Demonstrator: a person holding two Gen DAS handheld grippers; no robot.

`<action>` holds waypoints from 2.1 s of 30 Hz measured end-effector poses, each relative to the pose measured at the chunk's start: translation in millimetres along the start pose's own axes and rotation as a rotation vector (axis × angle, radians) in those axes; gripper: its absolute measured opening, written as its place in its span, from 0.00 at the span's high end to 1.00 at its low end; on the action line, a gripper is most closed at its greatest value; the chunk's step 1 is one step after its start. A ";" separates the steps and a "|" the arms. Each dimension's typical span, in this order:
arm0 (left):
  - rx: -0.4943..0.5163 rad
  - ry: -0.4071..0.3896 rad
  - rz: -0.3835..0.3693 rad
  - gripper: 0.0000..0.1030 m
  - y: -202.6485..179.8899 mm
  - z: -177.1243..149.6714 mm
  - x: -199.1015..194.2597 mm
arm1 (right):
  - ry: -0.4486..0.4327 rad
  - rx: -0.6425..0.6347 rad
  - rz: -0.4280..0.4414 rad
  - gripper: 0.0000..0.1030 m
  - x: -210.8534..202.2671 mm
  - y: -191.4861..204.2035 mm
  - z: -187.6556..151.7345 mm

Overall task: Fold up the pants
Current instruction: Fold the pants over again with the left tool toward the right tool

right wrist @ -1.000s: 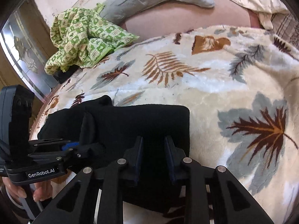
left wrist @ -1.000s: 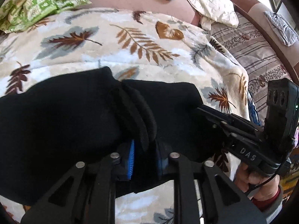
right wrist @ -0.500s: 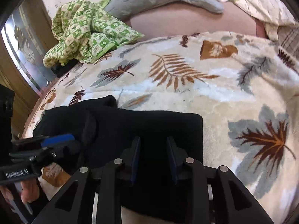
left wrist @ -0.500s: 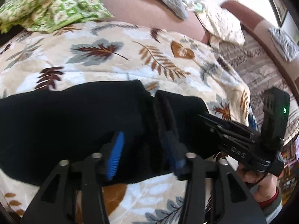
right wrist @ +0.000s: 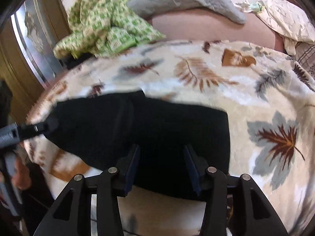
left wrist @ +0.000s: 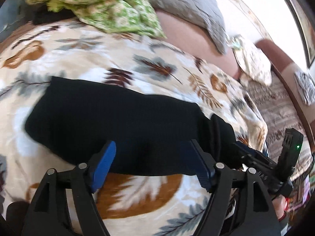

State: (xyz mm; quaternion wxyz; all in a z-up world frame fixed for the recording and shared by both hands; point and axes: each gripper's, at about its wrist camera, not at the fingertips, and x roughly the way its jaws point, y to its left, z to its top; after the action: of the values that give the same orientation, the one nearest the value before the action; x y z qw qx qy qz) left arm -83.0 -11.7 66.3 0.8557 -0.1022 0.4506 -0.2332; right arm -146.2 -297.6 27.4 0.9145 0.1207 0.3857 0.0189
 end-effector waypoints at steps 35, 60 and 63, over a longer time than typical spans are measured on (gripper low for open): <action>-0.332 -0.077 0.218 0.12 113.2 -2.7 8.4 | 0.203 -0.514 0.489 0.20 170.2 245.7 103.9; -0.003 -0.307 0.102 0.85 15.6 6.4 -37.1 | -0.007 -0.188 0.600 0.47 72.4 172.6 132.6; 0.067 -0.325 0.114 0.85 -8.7 4.7 -36.0 | -0.013 -0.073 0.554 0.28 40.3 140.3 140.6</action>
State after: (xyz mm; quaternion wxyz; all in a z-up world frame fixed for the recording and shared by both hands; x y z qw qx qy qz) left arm -99.4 -1.7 98.4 0.9319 -0.0844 0.3035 -0.1797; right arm -9.9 -185.3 126.9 0.8805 0.1888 0.3313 0.2815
